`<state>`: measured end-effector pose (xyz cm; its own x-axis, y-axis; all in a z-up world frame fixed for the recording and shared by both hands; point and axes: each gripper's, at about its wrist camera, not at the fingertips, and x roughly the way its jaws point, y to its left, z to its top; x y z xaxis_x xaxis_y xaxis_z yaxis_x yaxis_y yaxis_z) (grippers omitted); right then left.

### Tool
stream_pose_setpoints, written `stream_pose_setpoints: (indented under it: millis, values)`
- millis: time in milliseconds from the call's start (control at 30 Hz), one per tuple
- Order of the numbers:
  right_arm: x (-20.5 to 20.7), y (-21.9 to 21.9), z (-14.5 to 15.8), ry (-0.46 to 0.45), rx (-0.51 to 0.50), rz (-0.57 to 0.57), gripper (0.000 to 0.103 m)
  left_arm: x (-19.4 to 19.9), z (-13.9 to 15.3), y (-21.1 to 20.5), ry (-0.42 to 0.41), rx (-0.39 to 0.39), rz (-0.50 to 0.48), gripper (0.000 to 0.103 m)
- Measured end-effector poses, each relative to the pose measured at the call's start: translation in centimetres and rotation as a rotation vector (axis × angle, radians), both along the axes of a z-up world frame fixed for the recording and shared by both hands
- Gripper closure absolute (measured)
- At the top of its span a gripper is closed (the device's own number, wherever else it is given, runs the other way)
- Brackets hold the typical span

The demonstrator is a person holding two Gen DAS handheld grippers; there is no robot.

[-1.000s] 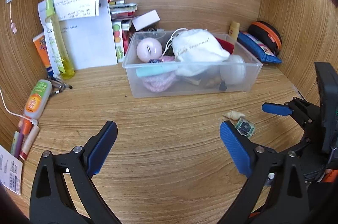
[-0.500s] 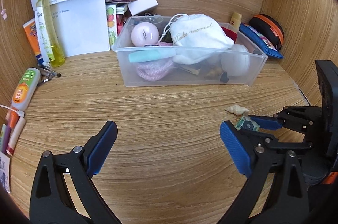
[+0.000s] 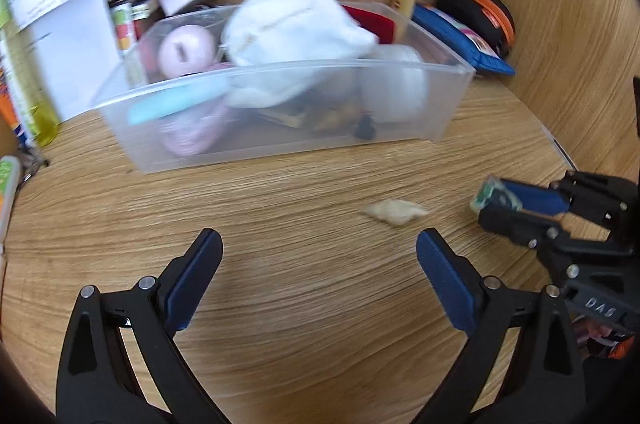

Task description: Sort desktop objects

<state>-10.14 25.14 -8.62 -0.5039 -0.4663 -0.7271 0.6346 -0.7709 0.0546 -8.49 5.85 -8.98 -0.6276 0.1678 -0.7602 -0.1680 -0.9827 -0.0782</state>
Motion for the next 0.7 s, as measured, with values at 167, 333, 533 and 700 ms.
stream_pose_setpoints:
  millis: [167,333,533,700]
  values:
    - [-0.9,2.2,0.4,0.004,-0.045,-0.041,0.081,-0.9,-0.4,2.6,-0.022,-0.026,-0.043,0.004]
    - [-1.3,3.8,0.5,0.007,-0.069,-0.054,0.081,-1.7,-0.8,3.7,-0.041,-0.054,-0.04,0.004]
    - [-1.2,4.7,0.8,0.024,-0.097,-0.05,0.081,-2.3,-1.1,3.6,-0.065,-0.047,-0.006,0.004]
    - [-0.7,4.6,1.6,0.055,-0.122,-0.02,0.081,-2.5,-1.3,3.8,-0.073,-0.063,0.003,0.005]
